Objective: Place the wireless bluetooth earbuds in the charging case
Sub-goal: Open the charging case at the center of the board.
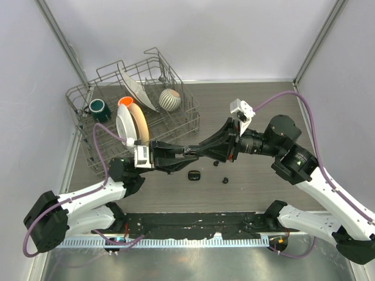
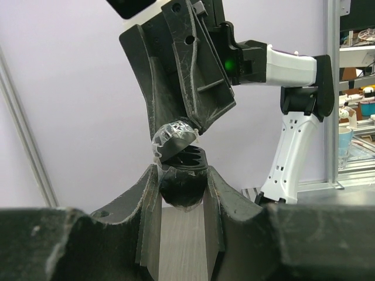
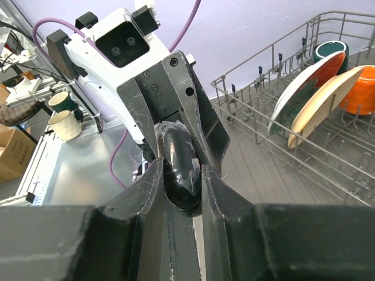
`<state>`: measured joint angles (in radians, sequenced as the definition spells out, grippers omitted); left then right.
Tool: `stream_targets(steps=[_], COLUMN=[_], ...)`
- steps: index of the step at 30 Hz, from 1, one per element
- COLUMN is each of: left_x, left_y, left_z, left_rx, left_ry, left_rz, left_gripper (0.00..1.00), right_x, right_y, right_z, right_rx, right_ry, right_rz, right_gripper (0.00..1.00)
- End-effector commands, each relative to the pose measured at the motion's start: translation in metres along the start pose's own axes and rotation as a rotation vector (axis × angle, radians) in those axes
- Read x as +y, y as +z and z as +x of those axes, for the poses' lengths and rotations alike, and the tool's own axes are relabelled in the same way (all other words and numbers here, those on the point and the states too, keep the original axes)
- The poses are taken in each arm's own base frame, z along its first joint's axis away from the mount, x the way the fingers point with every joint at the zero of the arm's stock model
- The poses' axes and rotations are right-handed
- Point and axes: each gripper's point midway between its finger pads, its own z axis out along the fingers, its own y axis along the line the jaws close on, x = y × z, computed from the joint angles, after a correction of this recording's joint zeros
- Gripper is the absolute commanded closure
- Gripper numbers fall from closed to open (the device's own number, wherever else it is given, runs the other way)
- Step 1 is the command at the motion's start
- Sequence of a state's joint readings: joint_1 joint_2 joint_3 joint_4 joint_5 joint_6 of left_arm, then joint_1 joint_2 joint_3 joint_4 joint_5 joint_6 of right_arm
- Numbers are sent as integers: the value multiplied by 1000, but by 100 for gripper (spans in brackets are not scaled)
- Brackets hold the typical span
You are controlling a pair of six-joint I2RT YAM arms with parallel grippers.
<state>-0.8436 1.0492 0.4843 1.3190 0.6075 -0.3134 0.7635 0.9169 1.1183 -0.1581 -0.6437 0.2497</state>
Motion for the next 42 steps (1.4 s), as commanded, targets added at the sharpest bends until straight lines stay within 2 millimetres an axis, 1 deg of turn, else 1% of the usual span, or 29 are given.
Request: stream_targets(steps=[1, 3, 11, 17, 18, 20, 21, 23, 24, 27, 32, 35, 36, 42], left_x=[-24, -27, -30, -29, -28, -29, -26, -29, -28, -28, -27, -25, -24, -17], left_y=[7, 7, 4, 2, 2, 2, 2, 1, 1, -1, -3, -4, -5, -5], left_z=[-61, -61, -59, -56, -52, -53, -50, -53, -49, -45, -44, -41, -42, -39], left_rx=[-202, -199, -191, -174, -159, -151, -130, -124, -102, -70, -42, -26, -27, -5], left_ry=[217, 226, 265, 298, 309, 329, 341, 364, 358, 372, 402, 407, 410, 393], left_rz=[127, 146, 159, 156, 153, 155, 152, 161, 160, 162, 155, 147, 138, 99], left_gripper=[100, 100, 100, 100, 100, 100, 100, 100, 100, 100, 100, 100, 100, 100], right_x=[-20, -29, -33, -40, -43, -46, -48, -52, -55, -62, -65, -64, -65, -64], right_y=[10, 11, 18, 15, 16, 16, 17, 17, 18, 17, 19, 21, 21, 20], right_z=[-5, -5, 2, 7, 11, 16, 20, 25, 30, 38, 44, 44, 48, 47], right_rx=[-20, -26, -15, -32, -28, -23, -17, -18, -14, -22, -27, -33, -28, -37], right_ry=[94, 142, 453, 626, 650, 691, 731, 767, 802, 854, 896, 917, 925, 922], right_rz=[86, 121, 133, 183, 194, 213, 221, 238, 253, 289, 293, 283, 284, 275], right_gripper=[97, 97, 97, 98, 97, 98, 98, 97, 97, 96, 90, 90, 89, 82])
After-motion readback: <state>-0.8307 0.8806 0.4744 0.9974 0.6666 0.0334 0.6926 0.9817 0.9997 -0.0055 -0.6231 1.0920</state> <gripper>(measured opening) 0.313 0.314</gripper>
